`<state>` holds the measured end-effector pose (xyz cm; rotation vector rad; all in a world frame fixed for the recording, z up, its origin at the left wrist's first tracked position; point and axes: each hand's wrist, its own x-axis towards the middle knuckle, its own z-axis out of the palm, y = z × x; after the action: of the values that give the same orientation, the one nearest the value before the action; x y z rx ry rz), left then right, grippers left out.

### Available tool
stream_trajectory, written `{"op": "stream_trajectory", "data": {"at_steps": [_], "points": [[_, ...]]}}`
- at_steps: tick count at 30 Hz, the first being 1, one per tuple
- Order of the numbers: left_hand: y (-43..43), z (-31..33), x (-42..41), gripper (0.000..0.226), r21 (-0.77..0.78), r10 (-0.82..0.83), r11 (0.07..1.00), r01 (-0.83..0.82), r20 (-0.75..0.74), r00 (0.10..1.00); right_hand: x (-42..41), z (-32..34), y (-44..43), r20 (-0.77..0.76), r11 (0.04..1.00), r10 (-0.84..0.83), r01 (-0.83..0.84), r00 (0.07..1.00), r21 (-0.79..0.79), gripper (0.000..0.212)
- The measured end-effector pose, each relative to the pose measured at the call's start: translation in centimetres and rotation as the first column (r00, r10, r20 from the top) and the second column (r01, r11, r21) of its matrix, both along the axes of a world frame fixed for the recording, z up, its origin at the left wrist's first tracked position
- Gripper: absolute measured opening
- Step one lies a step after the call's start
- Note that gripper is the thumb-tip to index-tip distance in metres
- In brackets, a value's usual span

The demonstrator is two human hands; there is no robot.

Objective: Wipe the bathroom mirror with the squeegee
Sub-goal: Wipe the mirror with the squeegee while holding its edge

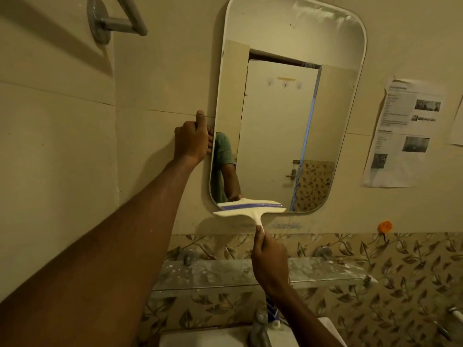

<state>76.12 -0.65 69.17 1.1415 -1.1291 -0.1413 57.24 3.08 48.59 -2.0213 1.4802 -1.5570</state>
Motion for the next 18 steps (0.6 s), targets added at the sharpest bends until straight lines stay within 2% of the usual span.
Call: {"op": "stream_trajectory", "data": {"at_steps": [5,7,14,16,18], "points": [[0.0,0.0,-0.2,0.063,-0.025,0.02,0.999,-0.02,0.004,1.0,-0.2,6.4,-0.3,0.082,0.989,0.045,-0.033,0.996,-0.143,0.047],[0.1,0.0,-0.2,0.062,-0.029,0.015,0.999,-0.015,0.004,1.0,0.2,7.6,-1.0,0.068,0.988,0.021,-0.01,0.997,-0.154,0.048],[0.4,0.1,-0.3,0.059,-0.033,0.027,0.999,-0.027,0.019,0.999,0.0,-2.1,0.3,0.031,0.993,-0.001,-0.002,1.0,0.118,0.049],[0.5,0.1,-0.4,0.059,-0.033,0.021,0.999,-0.021,0.01,1.0,-1.1,-2.6,0.6,0.08,0.987,-0.041,0.028,0.996,0.156,0.049],[0.5,0.1,-0.4,0.06,-0.036,0.026,0.999,-0.025,0.016,1.0,-1.8,-1.9,0.8,0.162,0.991,-0.038,0.017,0.986,0.129,0.048]]}}
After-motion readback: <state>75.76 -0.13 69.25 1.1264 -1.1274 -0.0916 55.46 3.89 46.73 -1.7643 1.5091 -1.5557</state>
